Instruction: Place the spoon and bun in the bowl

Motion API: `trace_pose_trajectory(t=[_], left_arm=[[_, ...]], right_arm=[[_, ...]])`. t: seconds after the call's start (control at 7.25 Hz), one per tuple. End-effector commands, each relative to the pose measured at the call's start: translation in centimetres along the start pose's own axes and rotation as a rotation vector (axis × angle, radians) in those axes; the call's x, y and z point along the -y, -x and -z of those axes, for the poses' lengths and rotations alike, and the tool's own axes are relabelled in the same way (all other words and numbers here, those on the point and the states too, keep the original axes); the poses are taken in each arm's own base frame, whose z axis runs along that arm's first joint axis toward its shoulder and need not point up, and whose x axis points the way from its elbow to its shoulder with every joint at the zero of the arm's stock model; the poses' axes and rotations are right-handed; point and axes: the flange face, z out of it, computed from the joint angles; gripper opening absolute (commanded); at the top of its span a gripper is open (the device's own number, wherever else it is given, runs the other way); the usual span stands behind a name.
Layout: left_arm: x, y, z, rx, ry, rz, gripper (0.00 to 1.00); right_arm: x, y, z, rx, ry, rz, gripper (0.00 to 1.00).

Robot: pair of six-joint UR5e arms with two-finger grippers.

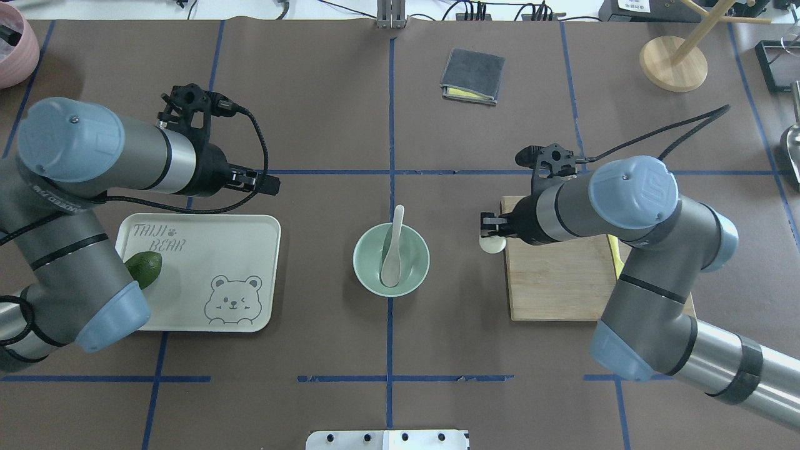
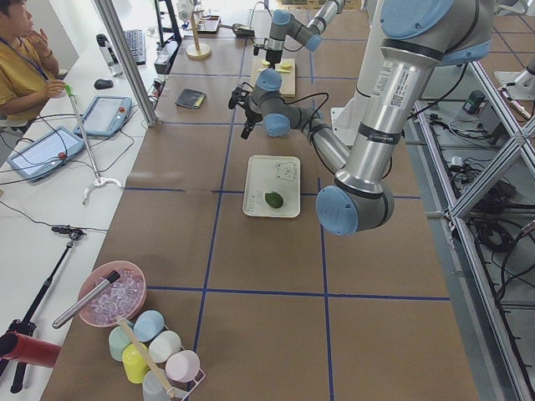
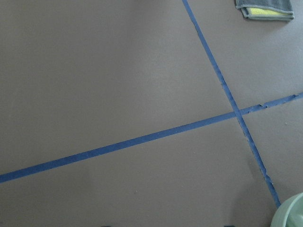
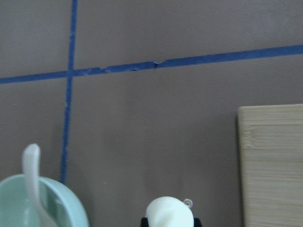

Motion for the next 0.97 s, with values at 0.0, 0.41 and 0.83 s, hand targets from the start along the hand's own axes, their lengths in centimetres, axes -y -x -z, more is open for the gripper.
trace_pose_trajectory(t=[0.0, 0.41, 0.83], left_arm=[[-1.7, 2.2, 2.4, 0.006, -0.003, -0.024, 0.83], [-1.6, 2.2, 2.5, 0.005, -0.006, -0.024, 0.84], [-1.5, 2.0, 2.2, 0.005, -0.006, -0.025, 0.84]], right_arm=[[-1.7, 10.0, -0.2, 0.077, -0.01, -0.133, 0.36], [-5.6, 12.9, -5.4, 0.028, -0.048, -0.17, 0.48], [-5.8, 12.8, -6.2, 0.014, -0.047, -0.172, 0.6]])
